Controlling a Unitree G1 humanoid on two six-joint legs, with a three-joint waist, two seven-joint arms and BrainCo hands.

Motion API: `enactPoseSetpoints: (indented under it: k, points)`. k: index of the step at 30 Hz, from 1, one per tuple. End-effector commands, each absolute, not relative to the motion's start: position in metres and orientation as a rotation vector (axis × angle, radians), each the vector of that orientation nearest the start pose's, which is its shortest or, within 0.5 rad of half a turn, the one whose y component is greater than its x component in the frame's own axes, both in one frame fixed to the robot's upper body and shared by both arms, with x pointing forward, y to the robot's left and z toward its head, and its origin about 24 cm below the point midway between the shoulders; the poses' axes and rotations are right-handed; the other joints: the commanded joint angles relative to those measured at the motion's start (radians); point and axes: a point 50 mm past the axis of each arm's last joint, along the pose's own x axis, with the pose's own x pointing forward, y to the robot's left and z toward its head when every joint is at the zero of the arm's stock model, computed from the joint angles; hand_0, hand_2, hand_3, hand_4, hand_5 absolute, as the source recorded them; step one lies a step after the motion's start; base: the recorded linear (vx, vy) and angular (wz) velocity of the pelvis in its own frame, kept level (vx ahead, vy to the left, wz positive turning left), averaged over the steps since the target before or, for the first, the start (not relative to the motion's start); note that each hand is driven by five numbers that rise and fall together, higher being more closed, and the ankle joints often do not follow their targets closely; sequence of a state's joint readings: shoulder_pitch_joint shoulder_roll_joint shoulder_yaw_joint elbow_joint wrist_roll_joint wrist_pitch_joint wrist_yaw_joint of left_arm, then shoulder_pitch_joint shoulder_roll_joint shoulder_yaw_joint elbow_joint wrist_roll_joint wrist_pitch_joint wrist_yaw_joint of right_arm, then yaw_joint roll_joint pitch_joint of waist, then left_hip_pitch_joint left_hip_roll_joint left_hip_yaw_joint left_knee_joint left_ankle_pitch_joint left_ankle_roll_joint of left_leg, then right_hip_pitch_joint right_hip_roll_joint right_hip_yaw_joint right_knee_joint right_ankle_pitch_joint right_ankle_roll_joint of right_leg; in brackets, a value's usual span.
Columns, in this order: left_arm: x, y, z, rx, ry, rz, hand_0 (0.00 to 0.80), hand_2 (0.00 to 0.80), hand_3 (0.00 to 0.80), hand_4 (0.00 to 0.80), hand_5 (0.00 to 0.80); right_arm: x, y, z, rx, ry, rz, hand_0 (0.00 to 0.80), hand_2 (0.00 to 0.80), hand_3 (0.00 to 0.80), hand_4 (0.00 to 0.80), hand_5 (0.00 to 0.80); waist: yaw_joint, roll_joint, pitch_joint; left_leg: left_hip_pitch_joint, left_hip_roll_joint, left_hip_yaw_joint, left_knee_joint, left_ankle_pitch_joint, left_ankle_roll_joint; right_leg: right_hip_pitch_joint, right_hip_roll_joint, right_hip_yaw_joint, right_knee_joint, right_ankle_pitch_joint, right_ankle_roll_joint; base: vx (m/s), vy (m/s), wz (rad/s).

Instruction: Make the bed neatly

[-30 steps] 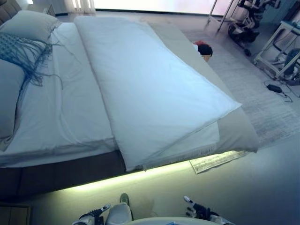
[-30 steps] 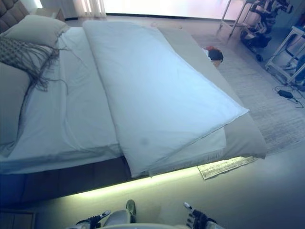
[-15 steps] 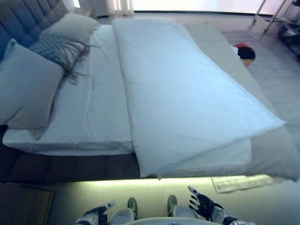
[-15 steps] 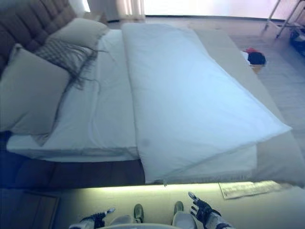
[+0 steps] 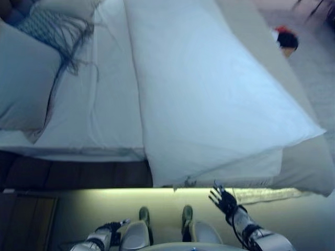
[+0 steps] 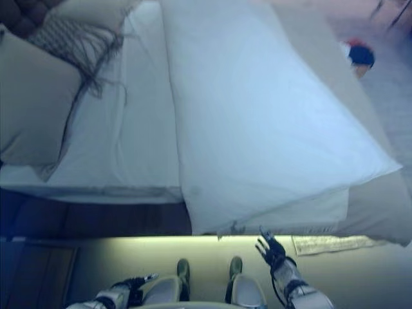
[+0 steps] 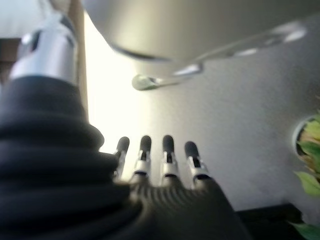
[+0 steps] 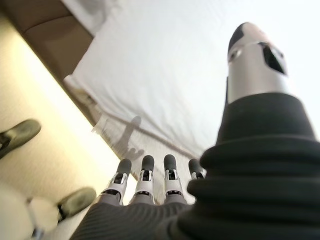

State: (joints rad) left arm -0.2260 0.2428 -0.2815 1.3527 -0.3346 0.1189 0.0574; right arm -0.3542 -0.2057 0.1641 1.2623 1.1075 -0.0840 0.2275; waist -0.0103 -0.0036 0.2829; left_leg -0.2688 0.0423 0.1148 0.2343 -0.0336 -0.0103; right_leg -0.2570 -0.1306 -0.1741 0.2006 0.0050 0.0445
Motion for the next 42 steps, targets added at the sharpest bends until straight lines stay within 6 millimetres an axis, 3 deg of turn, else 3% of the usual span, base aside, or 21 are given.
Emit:
enactPoseSetpoints:
  k: [1, 5, 10, 11, 14, 15, 21, 30, 42]
  points:
    - [0.152, 0.233, -0.146, 0.171, 1.237, 0.172, 0.000, 0.000, 0.000, 0.000, 0.000, 0.268, -0.203, -0.079, 0.796, 0.497, -0.287, 0.000, 0.000, 0.000, 0.000, 0.000, 0.005, 0.007, 0.060, -0.077, 0.001, -0.012, 0.144, -0.085, -0.008, -0.159, -0.095, 0.041, 0.100, 0.032, 0.068, -0.189, 0.020, 0.10]
    - [0.179, 0.237, -0.134, 0.143, 1.169, 0.194, 0.000, 0.000, 0.000, 0.000, 0.000, 0.296, -0.220, -0.051, 0.774, 0.423, -0.303, 0.000, 0.000, 0.000, 0.000, 0.000, 0.003, 0.023, 0.122, -0.235, 0.007, -0.015, 0.255, -0.104, -0.010, -0.298, -0.092, 0.052, 0.207, 0.002, 0.046, -0.167, 0.028, 0.03]
    - [0.190, 0.233, -0.129, 0.017, 1.127, 0.238, 0.000, 0.000, 0.000, 0.000, 0.000, 0.311, -0.252, -0.026, 0.761, 0.345, -0.345, 0.000, 0.000, 0.000, 0.000, 0.000, 0.010, 0.040, 0.161, -0.387, 0.014, -0.031, 0.384, -0.137, -0.003, -0.435, -0.090, 0.062, 0.352, -0.050, 0.015, -0.069, 0.014, -0.06]
    - [0.191, 0.232, -0.129, -0.016, 1.124, 0.252, 0.000, 0.000, 0.000, 0.000, 0.000, 0.312, -0.258, -0.022, 0.761, 0.332, -0.355, 0.000, 0.000, 0.000, 0.000, 0.000, 0.015, 0.047, 0.164, -0.402, 0.017, -0.042, 0.422, -0.176, -0.006, -0.451, -0.089, 0.069, 0.395, -0.087, 0.020, 0.018, -0.031, -0.01]
    - [0.192, 0.235, -0.128, -0.064, 1.122, 0.281, 0.000, 0.000, 0.000, 0.000, 0.000, 0.317, -0.277, -0.009, 0.744, 0.309, -0.413, 0.000, 0.000, 0.000, 0.000, 0.000, 0.023, 0.058, 0.175, -0.478, 0.024, -0.054, 0.499, -0.201, 0.007, -0.524, -0.095, 0.076, 0.479, -0.118, 0.006, -0.012, -0.038, -0.03]
    - [0.192, 0.237, -0.128, -0.059, 1.119, 0.278, 0.000, 0.000, 0.000, 0.000, 0.000, 0.319, -0.289, -0.001, 0.736, 0.305, -0.449, 0.000, 0.000, 0.000, 0.000, 0.000, 0.028, 0.064, 0.185, -0.526, 0.026, -0.062, 0.544, -0.211, 0.013, -0.567, -0.096, 0.081, 0.531, -0.134, -0.004, -0.024, -0.042, -0.03]
    - [0.185, 0.238, -0.130, -0.071, 1.124, 0.285, 0.000, 0.000, 0.000, 0.000, 0.000, 0.326, -0.317, 0.028, 0.727, 0.243, -0.534, 0.000, 0.000, 0.000, 0.000, 0.000, 0.041, 0.083, 0.190, -0.653, 0.019, -0.075, 0.645, -0.235, 0.030, -0.687, -0.092, 0.095, 0.643, -0.166, -0.030, 0.006, -0.027, 0.04]
    - [0.160, 0.245, -0.139, -0.081, 1.140, 0.300, 0.000, 0.000, 0.000, 0.000, 0.000, 0.338, -0.355, 0.093, 0.676, 0.048, -0.561, 0.000, 0.000, 0.000, 0.000, 0.000, 0.060, 0.096, 0.189, -0.776, 0.020, -0.089, 0.756, -0.258, 0.039, -0.800, -0.096, 0.100, 0.759, -0.198, -0.049, 0.041, -0.028, 0.00]
    - [0.138, 0.257, -0.143, -0.098, 1.136, 0.329, 0.000, 0.000, 0.000, 0.000, 0.000, 0.354, -0.373, 0.186, 0.564, -0.138, -0.529, 0.000, 0.000, 0.000, 0.000, 0.000, 0.085, 0.116, 0.215, -0.871, 0.014, -0.108, 0.887, -0.293, 0.045, -0.900, -0.103, 0.106, 0.909, -0.261, -0.074, 0.031, -0.020, 0.00]
